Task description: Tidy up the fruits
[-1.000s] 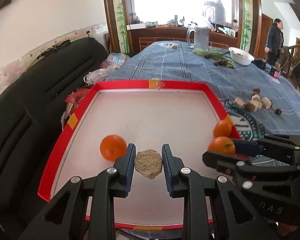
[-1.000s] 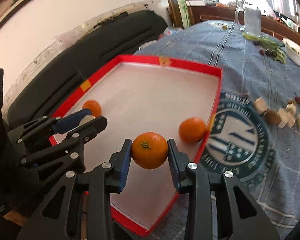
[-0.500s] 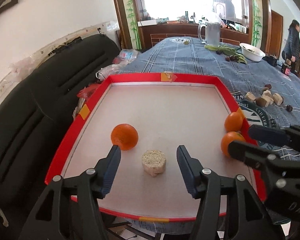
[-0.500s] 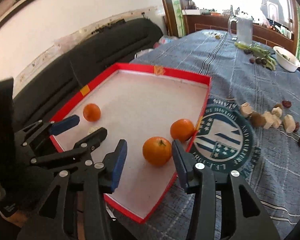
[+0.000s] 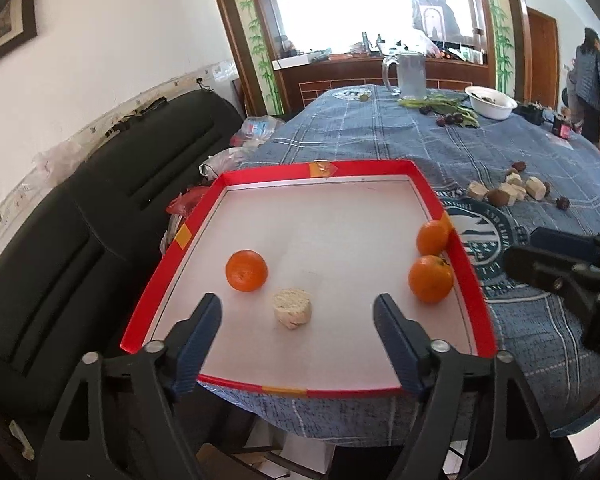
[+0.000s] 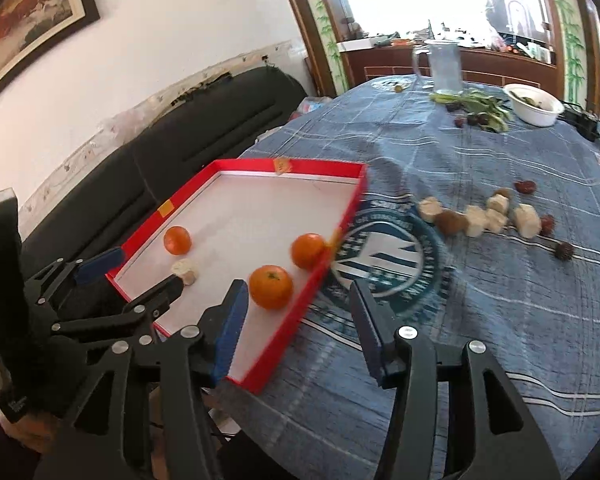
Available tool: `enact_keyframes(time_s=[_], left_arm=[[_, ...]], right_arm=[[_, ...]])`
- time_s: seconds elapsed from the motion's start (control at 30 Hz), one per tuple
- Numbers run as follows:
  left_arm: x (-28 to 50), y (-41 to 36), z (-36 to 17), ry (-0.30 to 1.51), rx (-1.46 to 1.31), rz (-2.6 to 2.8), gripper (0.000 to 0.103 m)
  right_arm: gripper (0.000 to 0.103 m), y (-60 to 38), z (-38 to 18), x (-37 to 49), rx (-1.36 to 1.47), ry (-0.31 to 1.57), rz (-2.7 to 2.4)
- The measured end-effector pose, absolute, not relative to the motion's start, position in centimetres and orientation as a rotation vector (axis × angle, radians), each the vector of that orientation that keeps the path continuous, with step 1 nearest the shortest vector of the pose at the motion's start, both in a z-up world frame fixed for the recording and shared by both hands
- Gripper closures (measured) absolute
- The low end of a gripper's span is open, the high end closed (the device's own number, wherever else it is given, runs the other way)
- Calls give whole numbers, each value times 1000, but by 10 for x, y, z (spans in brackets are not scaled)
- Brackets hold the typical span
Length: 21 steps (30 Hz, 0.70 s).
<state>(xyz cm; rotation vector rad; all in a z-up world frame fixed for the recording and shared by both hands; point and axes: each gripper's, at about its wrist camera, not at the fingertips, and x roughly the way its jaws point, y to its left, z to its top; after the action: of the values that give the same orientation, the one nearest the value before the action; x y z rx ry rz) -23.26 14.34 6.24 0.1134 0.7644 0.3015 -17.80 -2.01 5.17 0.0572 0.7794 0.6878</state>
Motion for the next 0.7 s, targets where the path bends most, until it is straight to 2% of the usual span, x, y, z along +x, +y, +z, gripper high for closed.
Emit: enact_keyframes(time_s=[0.43, 0.7], left_arm=[[-223, 80, 43, 861, 237, 172, 23], [-218, 81, 54, 854, 231, 171, 23]], right_arm=[[45, -161, 34, -150, 235, 781, 435], [45, -203, 39, -140, 321, 755, 378]])
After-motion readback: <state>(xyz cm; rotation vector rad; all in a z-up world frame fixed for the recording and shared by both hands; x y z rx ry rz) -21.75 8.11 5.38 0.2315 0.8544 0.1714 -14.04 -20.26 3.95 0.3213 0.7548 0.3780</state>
